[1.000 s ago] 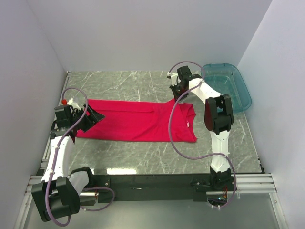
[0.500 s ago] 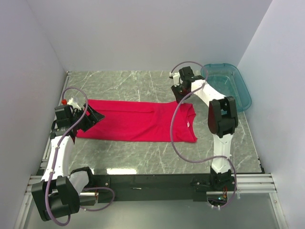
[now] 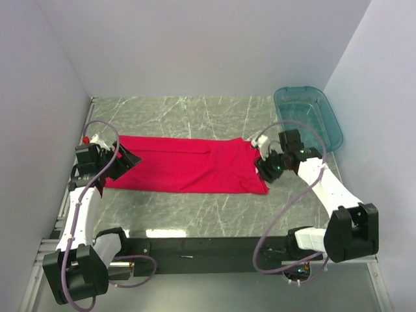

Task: Fold and stack the t-shirts
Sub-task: Fold the tshirt

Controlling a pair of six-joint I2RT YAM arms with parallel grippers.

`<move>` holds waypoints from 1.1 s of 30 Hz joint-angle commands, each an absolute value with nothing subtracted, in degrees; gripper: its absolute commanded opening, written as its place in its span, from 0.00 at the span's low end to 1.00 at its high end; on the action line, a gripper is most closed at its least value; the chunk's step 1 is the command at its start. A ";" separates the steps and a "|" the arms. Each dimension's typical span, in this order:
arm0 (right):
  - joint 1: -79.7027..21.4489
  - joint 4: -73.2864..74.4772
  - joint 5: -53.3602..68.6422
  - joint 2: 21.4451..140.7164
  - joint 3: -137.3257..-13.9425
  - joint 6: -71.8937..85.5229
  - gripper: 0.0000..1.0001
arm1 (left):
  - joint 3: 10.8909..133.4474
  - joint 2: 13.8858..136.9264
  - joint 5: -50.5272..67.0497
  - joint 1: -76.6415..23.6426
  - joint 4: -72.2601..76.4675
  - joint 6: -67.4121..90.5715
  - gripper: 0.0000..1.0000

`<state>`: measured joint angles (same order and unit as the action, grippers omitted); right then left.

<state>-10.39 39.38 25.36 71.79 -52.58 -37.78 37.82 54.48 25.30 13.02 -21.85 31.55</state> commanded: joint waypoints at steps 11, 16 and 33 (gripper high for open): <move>-8.26 38.41 22.85 80.68 -48.16 -31.64 0.52 | 39.90 56.51 16.17 12.74 -25.84 34.37 0.77; -8.35 39.11 25.13 82.35 -48.60 -31.99 0.49 | 40.08 57.22 16.79 12.75 -25.66 34.10 0.77; -6.51 42.71 24.87 83.59 -49.48 -33.40 0.00 | 40.17 57.57 16.26 12.66 -26.28 34.01 0.77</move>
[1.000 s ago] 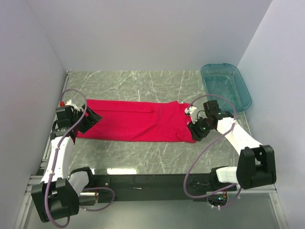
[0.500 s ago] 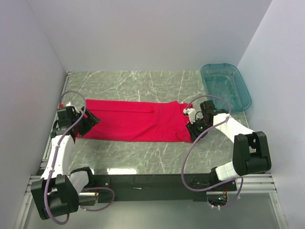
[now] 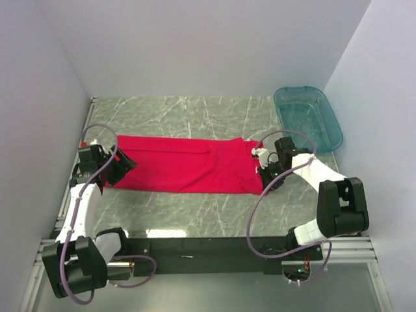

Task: Fold and stack the t-shirts
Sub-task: Fold the tshirt

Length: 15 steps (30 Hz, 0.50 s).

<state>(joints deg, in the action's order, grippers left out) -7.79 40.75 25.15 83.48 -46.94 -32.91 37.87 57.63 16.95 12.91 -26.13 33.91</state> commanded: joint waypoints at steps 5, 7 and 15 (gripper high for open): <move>-3.96 43.50 22.42 81.83 -48.96 -34.98 0.00 | 40.17 57.48 16.00 12.66 -26.28 34.01 0.77; -3.69 43.77 22.06 81.12 -48.43 -35.50 0.00 | 40.25 57.74 16.00 12.66 -26.28 34.01 0.77; -2.81 44.21 20.75 81.12 -47.11 -37.35 0.00 | 40.25 57.66 15.64 12.66 -26.54 34.01 0.77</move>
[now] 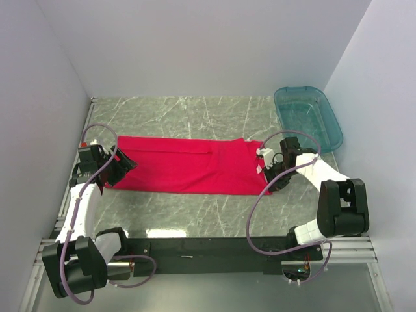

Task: Fold and stack the t-shirts
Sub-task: Fold the tshirt

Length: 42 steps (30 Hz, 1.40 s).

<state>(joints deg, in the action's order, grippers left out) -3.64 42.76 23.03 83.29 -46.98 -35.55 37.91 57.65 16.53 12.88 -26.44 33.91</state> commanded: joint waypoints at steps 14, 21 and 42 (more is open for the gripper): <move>5.88 45.97 16.00 81.21 -45.44 -42.80 0.02 | 41.48 57.39 32.50 12.31 -18.49 28.21 0.76; 13.36 49.83 19.41 73.23 -48.24 -47.89 0.66 | 56.31 71.08 29.28 -6.13 -10.81 17.87 0.84; 13.45 51.33 61.08 45.96 -44.39 -52.65 0.88 | 120.93 137.63 36.20 -30.15 -29.18 -16.80 0.78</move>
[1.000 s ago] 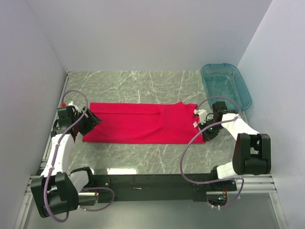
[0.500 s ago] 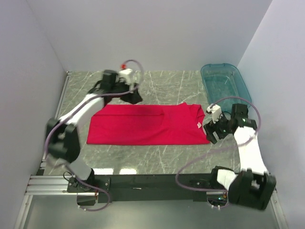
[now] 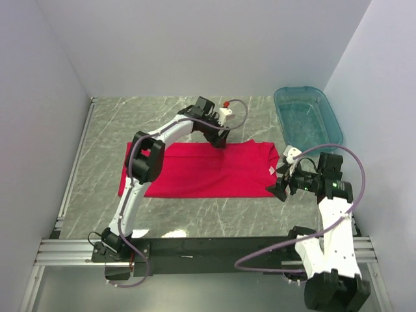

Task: Fold and stack the t-shirts
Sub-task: Fold the tshirt

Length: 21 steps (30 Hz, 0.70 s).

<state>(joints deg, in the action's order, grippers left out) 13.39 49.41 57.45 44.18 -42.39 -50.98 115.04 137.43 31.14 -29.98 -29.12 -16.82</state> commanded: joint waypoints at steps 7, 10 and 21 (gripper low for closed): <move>13.62 47.81 60.21 43.69 -42.98 -49.92 0.88 | 124.80 144.04 38.58 -30.76 -30.14 -14.50 0.79; 13.45 47.11 59.94 43.16 -42.63 -49.31 0.88 | 124.19 144.40 40.25 -30.85 -29.97 -13.89 0.79; 13.53 46.32 59.59 43.24 -42.72 -48.17 0.88 | 122.61 144.67 39.99 -31.99 -32.51 -13.97 0.62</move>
<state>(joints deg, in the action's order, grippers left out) 13.39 48.56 58.57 43.75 -42.37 -49.06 122.76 144.22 38.72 -31.22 -30.04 -13.76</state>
